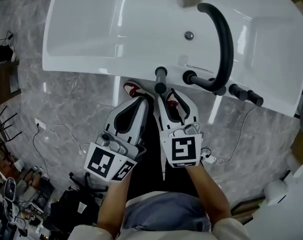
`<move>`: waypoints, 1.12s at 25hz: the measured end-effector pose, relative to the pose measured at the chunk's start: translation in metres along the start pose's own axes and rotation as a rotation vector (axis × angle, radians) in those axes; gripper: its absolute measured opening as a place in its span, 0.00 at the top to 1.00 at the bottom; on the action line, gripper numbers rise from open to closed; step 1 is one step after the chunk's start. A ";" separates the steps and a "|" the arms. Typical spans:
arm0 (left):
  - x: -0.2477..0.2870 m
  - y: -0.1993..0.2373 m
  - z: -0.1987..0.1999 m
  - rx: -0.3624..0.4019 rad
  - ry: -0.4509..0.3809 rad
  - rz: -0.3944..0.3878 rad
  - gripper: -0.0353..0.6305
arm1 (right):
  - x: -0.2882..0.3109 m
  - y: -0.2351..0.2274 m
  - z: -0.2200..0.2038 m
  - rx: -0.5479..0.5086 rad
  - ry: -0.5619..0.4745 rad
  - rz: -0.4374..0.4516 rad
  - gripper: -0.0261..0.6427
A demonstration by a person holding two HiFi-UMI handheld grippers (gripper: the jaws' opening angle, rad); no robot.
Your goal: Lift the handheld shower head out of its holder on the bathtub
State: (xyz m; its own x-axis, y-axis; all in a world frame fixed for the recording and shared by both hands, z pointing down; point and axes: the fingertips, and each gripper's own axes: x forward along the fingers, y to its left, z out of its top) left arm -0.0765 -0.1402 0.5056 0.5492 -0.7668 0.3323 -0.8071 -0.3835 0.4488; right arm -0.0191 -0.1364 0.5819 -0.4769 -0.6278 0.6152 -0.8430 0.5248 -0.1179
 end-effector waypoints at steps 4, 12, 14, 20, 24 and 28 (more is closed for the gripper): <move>0.009 0.012 -0.010 -0.001 0.009 0.013 0.94 | 0.022 -0.006 -0.009 -0.012 -0.013 -0.016 0.76; 0.015 0.026 -0.032 -0.043 0.036 0.003 0.94 | 0.051 -0.008 -0.033 -0.025 0.050 -0.046 0.74; 0.015 0.029 -0.036 -0.056 0.045 0.004 0.94 | 0.056 -0.009 -0.037 -0.031 0.037 -0.058 0.74; 0.020 0.041 -0.045 -0.082 0.057 0.007 0.94 | 0.071 -0.011 -0.046 -0.036 0.061 -0.078 0.74; 0.023 0.047 -0.047 -0.090 0.056 0.011 0.94 | 0.082 -0.016 -0.048 -0.038 0.039 -0.091 0.74; 0.024 0.054 -0.052 -0.091 0.070 0.021 0.94 | 0.095 -0.017 -0.049 -0.049 0.026 -0.077 0.74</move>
State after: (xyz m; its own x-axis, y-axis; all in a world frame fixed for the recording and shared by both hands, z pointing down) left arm -0.0962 -0.1525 0.5810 0.5489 -0.7350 0.3981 -0.7973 -0.3175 0.5133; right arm -0.0379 -0.1763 0.6806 -0.4038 -0.6527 0.6410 -0.8636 0.5031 -0.0318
